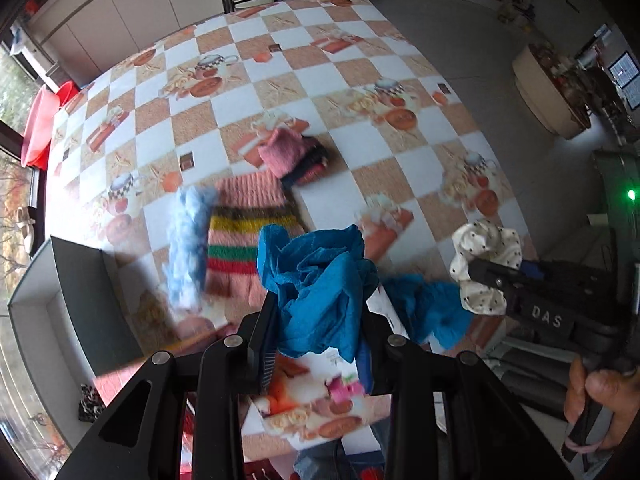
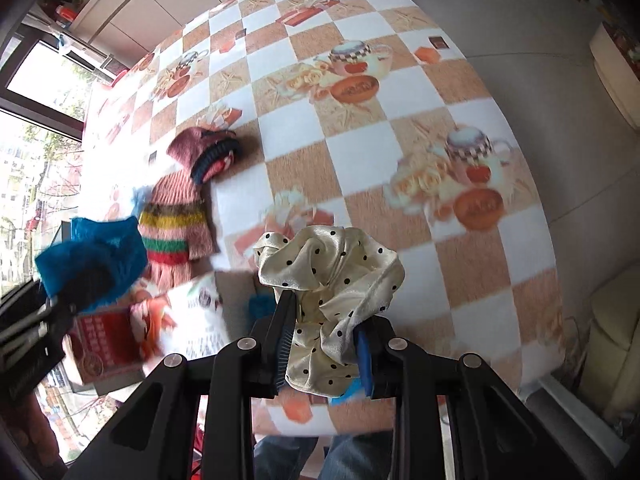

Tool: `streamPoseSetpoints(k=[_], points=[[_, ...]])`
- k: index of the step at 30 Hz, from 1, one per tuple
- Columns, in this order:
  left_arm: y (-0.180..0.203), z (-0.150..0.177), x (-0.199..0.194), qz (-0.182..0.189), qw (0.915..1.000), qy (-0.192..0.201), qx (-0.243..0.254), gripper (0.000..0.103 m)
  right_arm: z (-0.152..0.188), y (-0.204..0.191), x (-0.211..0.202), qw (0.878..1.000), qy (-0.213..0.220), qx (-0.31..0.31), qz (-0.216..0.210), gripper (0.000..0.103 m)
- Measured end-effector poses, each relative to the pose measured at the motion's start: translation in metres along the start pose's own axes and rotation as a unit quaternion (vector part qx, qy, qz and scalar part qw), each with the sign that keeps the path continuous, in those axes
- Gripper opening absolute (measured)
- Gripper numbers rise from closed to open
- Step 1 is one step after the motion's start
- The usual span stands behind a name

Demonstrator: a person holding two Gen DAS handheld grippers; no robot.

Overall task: Organize soft objects
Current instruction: 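Carry the blue cloth and polka-dot scrunchie with both tools into the box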

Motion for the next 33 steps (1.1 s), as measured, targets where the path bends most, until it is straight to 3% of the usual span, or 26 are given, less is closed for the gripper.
streamPoseSetpoints(k=[12,33], points=[[-0.014,0.041,-0.042,0.007,0.9995,0.030,-0.001,0.035,0.030,-0.047,-0.019,1.000,0.007,-0.025,0.001,0.029],[-0.118,0.090,-0.104,-0.013,0.9883,0.098,-0.116,0.035,0.044,-0.183,-0.051,0.988,0.036,-0.147,-0.019,0.029]])
Point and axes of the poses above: each gripper's, at about its wrist camera, not at the fingertips, and x roughly the way its jaws point, y to its right, z to its underside, the point moved 5 cm from there along x, roughly the way its jaws point, and after that the axes turned 2 degrees about y, right-handed, at the moved point
